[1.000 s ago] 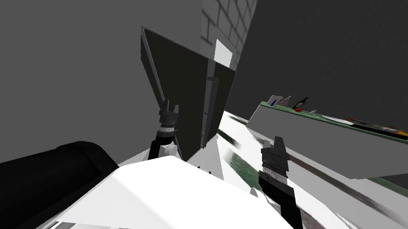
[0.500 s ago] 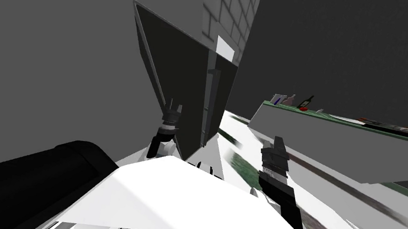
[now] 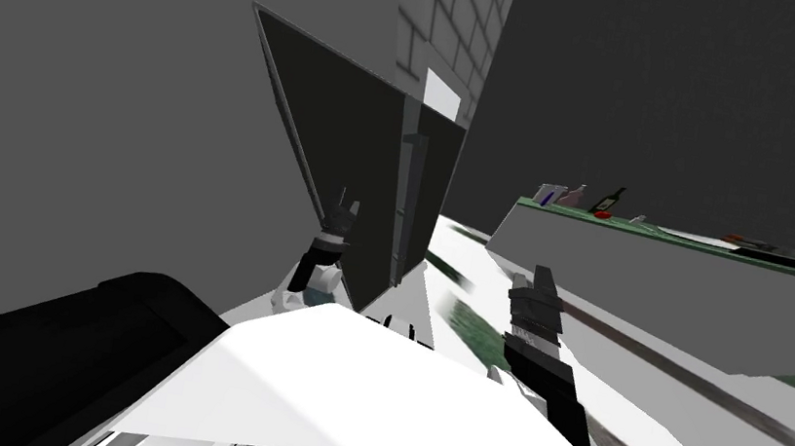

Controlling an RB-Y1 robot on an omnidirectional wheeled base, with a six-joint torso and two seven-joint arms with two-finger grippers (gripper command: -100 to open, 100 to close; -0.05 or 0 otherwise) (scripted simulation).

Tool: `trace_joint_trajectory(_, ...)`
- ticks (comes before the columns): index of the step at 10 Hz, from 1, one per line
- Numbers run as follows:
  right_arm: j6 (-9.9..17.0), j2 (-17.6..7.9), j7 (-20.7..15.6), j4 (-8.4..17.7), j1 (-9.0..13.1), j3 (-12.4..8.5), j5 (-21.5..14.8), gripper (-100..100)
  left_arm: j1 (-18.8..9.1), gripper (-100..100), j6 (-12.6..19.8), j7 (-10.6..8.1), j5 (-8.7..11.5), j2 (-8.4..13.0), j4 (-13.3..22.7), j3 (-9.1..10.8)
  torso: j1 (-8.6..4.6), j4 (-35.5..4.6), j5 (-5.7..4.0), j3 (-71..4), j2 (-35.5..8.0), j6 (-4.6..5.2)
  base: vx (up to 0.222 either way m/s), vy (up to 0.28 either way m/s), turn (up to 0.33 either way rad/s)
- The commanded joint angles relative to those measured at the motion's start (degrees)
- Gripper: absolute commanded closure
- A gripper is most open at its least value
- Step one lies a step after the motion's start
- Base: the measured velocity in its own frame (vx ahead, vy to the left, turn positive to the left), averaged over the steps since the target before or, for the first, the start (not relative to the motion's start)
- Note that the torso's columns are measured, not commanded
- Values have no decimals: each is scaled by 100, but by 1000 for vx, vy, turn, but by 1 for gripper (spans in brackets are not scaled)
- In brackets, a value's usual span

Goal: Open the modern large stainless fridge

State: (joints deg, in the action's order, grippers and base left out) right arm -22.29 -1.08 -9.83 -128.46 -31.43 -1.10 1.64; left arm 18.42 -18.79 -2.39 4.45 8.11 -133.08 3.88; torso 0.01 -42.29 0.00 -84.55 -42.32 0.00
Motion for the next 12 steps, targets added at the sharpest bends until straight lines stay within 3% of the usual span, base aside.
trace_joint_trajectory(1, 0, 0, 0, 0, 0, 0, 0, 0, -287, -100, 450, -78, -20, 136, 66, 126, -1, 0, 0, -1, 2, 0, 10, -49, 50)
trace_joint_trajectory(2, 0, 0, 0, 0, 0, 0, 0, 0, -559, -100, 617, -154, -36, 241, 116, 250, 2, 1, 1, -1, 2, 0, 18, -53, 102)
trace_joint_trajectory(3, 0, 0, 0, 0, 0, 0, 0, 0, -559, -100, 794, -154, -36, 241, 116, 250, 0, 1, 0, -4, 6, -1, 20, -50, 42)
trace_joint_trajectory(4, 0, 0, 0, 0, 0, 0, 0, 0, -837, -100, 971, -236, -54, 331, 169, 381, 0, 2, 0, -4, 5, 0, 8, -62, 92)
trace_joint_trajectory(6, 0, 0, 0, 0, 0, 0, 0, 0, -853, -100, 1231, -236, -54, 331, 169, 381, -5, 1, -1, -1, 2, 0, 12, -49, 19)
trace_joint_trajectory(7, 0, 0, 0, 0, 0, 0, 0, 0, -1165, -100, 1477, -324, -73, 408, 226, 516, 7, 1, 2, -1, 2, 0, 25, -50, 100)
trace_joint_trajectory(8, 0, 0, 0, 0, -1, 0, 0, 0, -1165, -100, 1632, -324, -73, 408, 226, 516, 1, 2, 1, -5, 8, -2, 23, -51, 57)
trace_joint_trajectory(9, 0, 0, 0, 0, 0, 0, 0, 0, -1439, -100, 1789, -418, -93, 472, 285, 656, -1, 2, 0, -4, 6, 0, 6, -68, 113)
trace_joint_trajectory(11, 0, 0, 0, 0, 0, 0, 0, 0, -1495, -100, 2085, -418, -93, 472, 285, 656, -4, 0, -1, 0, 1, 1, 12, -46, 16)
trace_joint_trajectory(12, 0, 0, 0, 0, 0, 0, 0, 0, -1773, -100, 2264, -517, -115, 523, 345, 797, 8, 1, 2, -1, 2, 0, 15, -40, 107)
